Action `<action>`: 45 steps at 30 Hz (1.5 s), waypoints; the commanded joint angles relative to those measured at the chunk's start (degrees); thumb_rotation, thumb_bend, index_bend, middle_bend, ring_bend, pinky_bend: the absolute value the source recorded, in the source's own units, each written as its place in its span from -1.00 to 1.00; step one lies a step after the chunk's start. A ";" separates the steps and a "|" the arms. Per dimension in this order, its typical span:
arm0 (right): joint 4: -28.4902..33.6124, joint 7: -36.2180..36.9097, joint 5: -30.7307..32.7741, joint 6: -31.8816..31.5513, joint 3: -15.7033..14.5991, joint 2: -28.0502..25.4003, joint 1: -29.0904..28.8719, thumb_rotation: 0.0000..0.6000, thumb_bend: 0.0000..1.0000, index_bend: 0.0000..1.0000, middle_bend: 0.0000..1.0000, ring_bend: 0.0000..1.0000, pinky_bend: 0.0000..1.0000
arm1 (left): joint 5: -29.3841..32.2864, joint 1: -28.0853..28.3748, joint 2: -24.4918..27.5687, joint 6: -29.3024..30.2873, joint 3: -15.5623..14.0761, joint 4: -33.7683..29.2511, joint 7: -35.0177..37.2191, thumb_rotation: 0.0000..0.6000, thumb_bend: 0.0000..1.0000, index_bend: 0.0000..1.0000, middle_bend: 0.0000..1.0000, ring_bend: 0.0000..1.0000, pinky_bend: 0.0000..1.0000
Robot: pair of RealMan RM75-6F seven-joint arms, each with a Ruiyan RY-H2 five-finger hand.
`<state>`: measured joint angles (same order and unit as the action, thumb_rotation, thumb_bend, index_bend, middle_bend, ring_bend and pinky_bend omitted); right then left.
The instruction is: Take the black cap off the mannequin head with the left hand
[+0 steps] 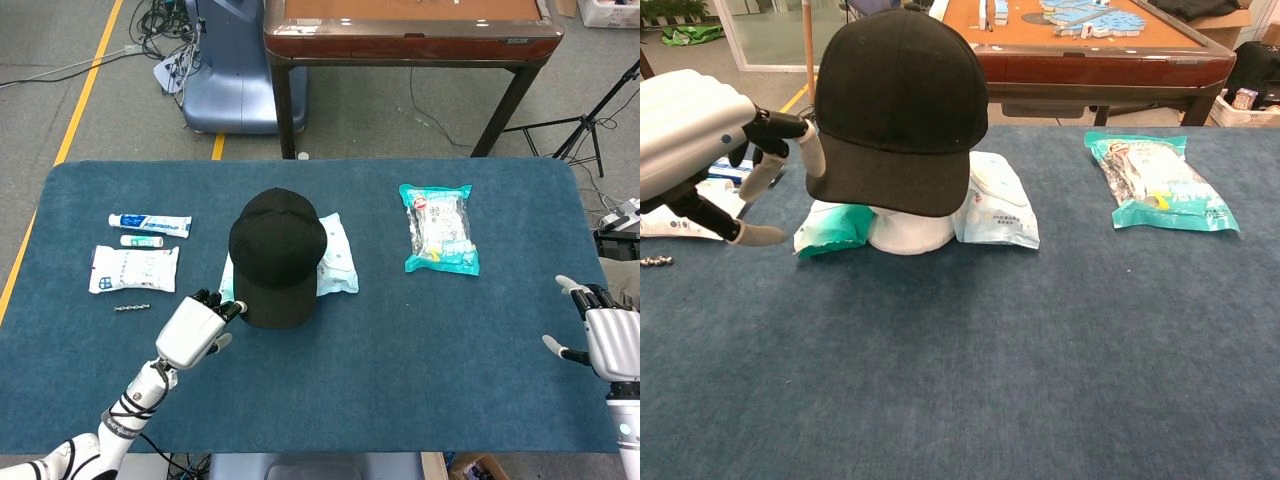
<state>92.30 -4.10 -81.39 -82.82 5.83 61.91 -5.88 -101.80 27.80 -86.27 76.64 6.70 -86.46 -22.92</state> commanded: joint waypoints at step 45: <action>-0.30 0.28 0.29 0.58 0.05 -0.05 -0.18 1.00 -0.74 -0.59 -0.34 -0.53 0.00 | 0.42 4.78 -11.83 8.74 2.13 11.27 5.35 1.00 -1.00 0.02 0.66 0.22 0.24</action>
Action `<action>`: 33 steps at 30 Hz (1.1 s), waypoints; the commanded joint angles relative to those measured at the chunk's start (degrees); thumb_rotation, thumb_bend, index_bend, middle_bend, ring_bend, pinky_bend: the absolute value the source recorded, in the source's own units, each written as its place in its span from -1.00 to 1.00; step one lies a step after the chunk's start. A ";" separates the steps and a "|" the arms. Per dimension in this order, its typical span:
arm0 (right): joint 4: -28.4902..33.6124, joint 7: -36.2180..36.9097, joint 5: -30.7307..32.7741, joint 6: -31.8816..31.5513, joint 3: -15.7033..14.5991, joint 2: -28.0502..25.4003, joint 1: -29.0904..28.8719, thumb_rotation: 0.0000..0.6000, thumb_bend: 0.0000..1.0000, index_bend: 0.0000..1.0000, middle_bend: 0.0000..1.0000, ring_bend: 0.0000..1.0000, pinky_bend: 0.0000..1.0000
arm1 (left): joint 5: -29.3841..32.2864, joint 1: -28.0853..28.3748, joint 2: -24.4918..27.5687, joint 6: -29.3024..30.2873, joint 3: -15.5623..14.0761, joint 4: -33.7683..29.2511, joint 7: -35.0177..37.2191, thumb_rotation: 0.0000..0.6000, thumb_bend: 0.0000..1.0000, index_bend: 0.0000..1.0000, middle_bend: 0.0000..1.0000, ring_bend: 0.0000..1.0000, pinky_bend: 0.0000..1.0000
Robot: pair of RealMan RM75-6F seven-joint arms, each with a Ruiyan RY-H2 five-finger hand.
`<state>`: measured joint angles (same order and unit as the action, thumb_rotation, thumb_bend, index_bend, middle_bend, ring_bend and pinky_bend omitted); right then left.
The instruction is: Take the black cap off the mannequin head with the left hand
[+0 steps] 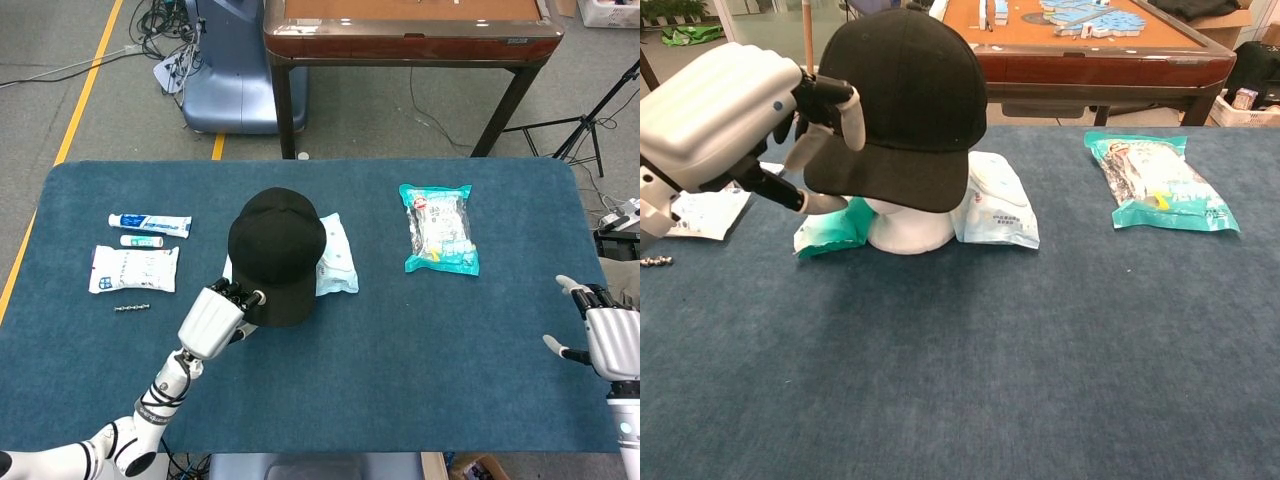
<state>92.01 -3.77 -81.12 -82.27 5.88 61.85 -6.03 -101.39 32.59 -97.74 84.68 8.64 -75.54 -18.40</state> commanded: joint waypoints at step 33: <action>-0.10 -0.18 0.21 0.24 0.03 0.12 -0.13 1.00 -0.74 -0.59 -0.34 -0.53 0.00 | 2.45 0.87 -1.22 2.70 0.47 0.93 10.38 1.00 -0.82 0.08 -0.67 -0.80 -0.32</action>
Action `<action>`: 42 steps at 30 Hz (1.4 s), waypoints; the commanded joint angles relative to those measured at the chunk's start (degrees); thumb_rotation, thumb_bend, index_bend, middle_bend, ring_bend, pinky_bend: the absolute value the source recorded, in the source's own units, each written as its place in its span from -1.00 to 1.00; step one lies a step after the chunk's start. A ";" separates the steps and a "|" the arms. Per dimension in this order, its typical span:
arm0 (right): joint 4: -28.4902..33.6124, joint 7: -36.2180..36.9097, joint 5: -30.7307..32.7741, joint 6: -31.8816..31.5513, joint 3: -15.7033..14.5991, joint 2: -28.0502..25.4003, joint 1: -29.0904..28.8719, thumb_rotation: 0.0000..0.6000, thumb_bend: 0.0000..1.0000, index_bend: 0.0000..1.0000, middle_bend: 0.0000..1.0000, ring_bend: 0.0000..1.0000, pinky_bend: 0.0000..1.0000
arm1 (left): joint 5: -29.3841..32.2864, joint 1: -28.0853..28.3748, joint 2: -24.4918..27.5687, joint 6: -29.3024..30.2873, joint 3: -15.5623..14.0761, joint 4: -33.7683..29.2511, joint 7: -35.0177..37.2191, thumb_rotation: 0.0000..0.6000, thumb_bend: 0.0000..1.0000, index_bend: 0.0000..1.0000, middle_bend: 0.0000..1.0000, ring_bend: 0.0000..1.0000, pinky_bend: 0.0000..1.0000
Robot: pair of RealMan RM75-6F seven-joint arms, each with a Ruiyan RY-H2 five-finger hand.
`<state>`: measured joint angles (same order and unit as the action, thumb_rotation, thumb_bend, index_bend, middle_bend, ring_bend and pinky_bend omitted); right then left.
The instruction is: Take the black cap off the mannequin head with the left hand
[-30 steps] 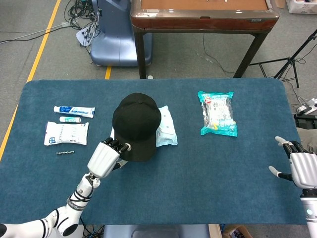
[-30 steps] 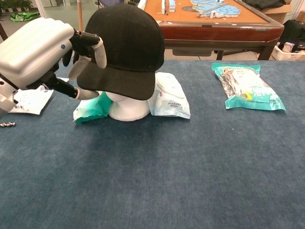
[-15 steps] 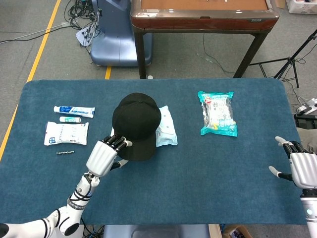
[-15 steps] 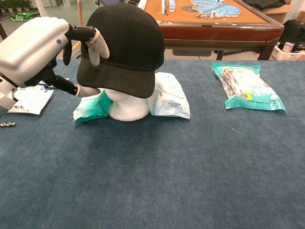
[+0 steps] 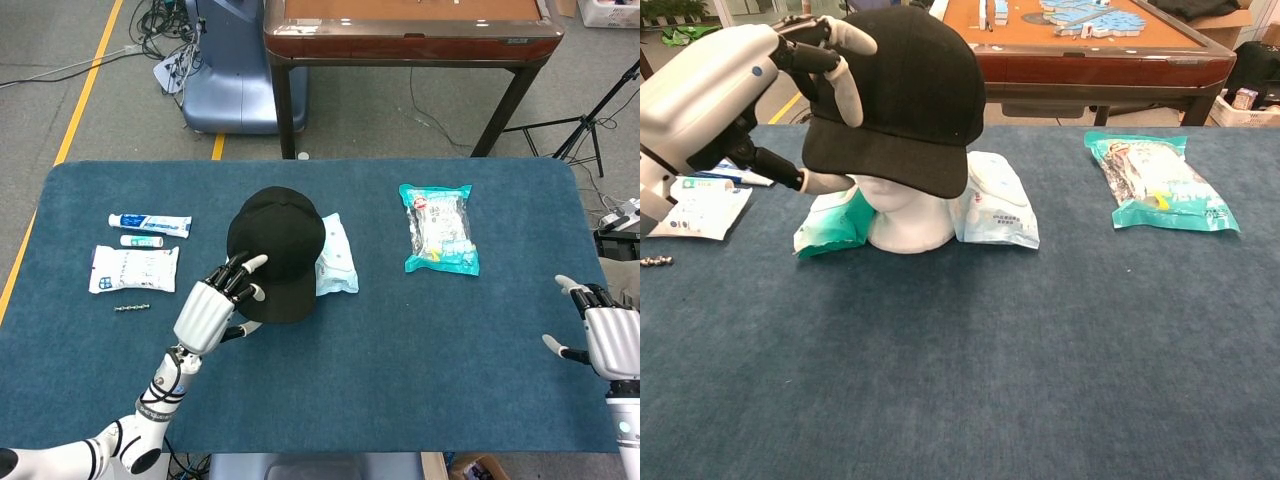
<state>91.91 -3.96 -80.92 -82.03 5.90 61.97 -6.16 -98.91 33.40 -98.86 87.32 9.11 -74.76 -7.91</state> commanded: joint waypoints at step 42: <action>-0.05 0.11 -0.09 -0.04 -0.04 -0.02 0.00 1.00 -0.74 -0.59 -0.34 -0.53 0.00 | 3.94 -0.10 1.78 -1.14 1.57 -6.58 -2.21 1.00 -0.47 0.28 -0.70 -0.81 -0.36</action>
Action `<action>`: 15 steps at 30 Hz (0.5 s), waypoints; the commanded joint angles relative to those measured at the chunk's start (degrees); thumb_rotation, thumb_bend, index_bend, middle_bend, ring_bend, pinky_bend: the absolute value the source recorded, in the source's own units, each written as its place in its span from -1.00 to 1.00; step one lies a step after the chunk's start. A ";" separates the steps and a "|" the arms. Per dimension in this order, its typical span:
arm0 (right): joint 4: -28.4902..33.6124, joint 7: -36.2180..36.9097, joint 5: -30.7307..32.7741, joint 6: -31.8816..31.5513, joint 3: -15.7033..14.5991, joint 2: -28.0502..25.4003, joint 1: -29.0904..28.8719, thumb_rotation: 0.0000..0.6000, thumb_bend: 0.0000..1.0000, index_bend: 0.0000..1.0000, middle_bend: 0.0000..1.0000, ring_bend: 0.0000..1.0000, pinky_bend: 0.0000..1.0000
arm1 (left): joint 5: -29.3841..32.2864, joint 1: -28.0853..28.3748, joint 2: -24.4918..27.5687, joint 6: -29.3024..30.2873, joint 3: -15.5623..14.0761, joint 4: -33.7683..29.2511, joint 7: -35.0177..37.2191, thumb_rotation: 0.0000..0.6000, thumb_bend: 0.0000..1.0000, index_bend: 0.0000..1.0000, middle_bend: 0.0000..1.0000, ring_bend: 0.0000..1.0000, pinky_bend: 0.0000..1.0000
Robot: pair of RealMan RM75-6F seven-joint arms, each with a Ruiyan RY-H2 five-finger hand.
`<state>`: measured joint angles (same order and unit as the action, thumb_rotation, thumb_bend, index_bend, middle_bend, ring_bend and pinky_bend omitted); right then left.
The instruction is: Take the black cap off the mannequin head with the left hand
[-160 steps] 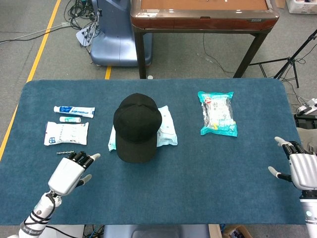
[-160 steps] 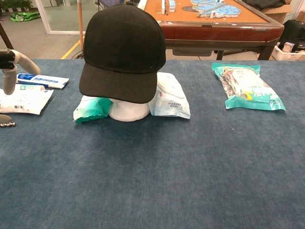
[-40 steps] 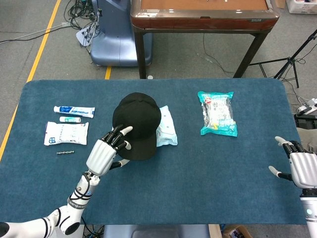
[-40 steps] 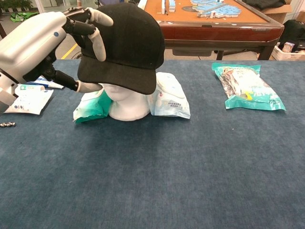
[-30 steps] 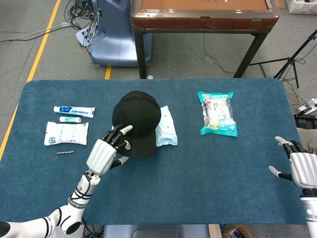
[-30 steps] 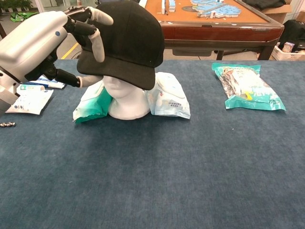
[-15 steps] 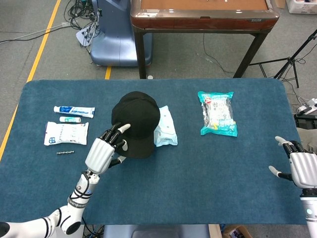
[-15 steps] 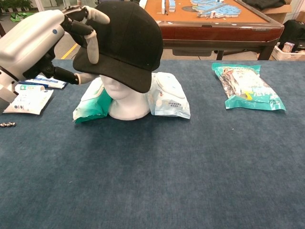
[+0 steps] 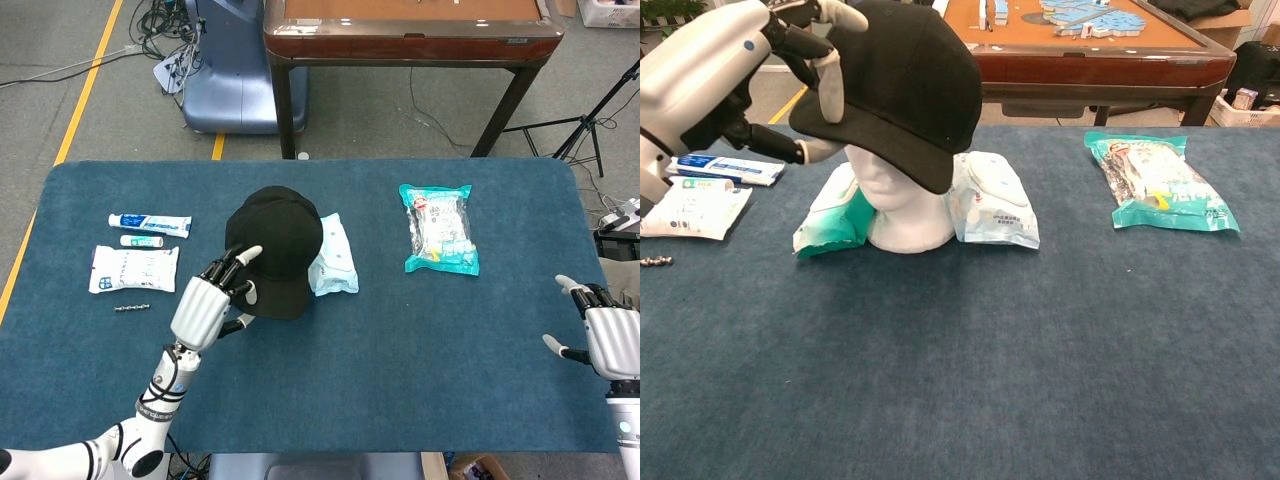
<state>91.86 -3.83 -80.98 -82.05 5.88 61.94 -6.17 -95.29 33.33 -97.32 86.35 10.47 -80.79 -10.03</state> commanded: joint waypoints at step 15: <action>0.02 -0.11 -0.01 -0.01 -0.01 0.04 -0.02 1.00 -0.74 -0.59 -0.34 -0.53 0.00 | 1.62 0.44 2.12 -0.50 2.55 -5.73 -1.33 1.00 -0.45 0.33 -0.79 -0.87 -0.38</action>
<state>91.88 -3.94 -80.99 -82.06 5.87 61.99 -6.18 -93.70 33.67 -95.41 85.88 12.80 -86.13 -11.08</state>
